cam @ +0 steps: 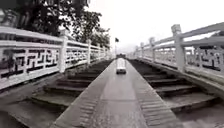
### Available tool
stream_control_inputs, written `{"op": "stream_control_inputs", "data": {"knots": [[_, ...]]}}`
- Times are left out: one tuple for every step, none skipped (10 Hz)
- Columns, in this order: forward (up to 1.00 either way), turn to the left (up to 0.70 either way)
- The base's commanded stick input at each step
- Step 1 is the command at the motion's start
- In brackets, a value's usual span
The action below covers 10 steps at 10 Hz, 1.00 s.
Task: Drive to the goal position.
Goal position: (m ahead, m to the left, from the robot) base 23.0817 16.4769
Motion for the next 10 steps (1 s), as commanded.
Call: {"op": "stream_control_inputs", "data": {"knots": [[0.69,0.01],[0.69,0.01],[0.69,0.01],[0.69,0.01],[0.69,0.01],[0.69,0.01],[0.69,0.01],[0.69,0.01],[0.69,-0.07],[0.69,-0.14]]}}
